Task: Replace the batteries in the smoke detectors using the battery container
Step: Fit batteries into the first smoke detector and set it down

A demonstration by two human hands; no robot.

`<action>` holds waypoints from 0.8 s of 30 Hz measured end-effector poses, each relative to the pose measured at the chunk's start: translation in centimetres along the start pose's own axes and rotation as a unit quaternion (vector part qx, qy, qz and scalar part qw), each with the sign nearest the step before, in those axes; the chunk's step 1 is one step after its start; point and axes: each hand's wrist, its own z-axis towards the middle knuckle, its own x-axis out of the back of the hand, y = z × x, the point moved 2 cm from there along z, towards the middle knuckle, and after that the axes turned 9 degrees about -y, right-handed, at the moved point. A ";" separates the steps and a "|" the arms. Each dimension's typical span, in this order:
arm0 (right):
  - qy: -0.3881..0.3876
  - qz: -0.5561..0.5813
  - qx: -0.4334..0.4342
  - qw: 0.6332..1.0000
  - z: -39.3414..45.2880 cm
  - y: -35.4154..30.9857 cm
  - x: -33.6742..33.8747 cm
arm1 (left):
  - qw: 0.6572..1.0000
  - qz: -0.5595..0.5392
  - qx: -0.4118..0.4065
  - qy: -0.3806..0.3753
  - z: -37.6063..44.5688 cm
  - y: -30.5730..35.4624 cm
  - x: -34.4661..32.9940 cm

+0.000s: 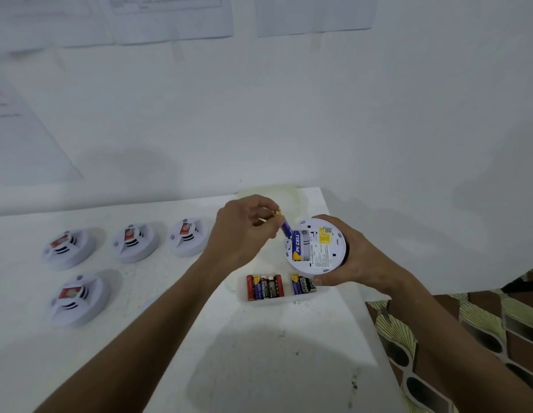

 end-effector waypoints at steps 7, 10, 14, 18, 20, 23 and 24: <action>-0.058 -0.002 0.032 0.998 3.3 -2.4 -3.6 | 0.993 0.117 0.009 -0.021 -1.8 -1.1 2.2; -0.069 -0.004 0.040 0.997 4.6 -3.2 -5.0 | 0.975 0.219 -0.012 -0.031 -2.9 -1.8 3.8; -0.091 -0.004 0.048 0.995 6.2 -4.4 -6.4 | 0.966 0.223 0.014 -0.127 -4.6 -3.2 6.6; -0.126 -0.011 0.054 0.991 7.5 -5.2 -8.1 | 0.975 0.185 0.016 -0.123 -6.1 -4.0 8.4; -0.135 -0.017 0.056 0.989 8.0 -5.4 -9.0 | 0.976 0.184 0.028 -0.113 -6.7 -4.4 9.1; -0.151 -0.021 0.054 0.987 8.6 -5.7 -10.2 | 0.976 0.177 0.031 -0.119 -7.6 -5.0 9.8; -0.158 -0.021 0.053 0.986 8.8 -5.7 -10.6 | 0.976 0.180 0.036 -0.119 -7.9 -5.2 10.0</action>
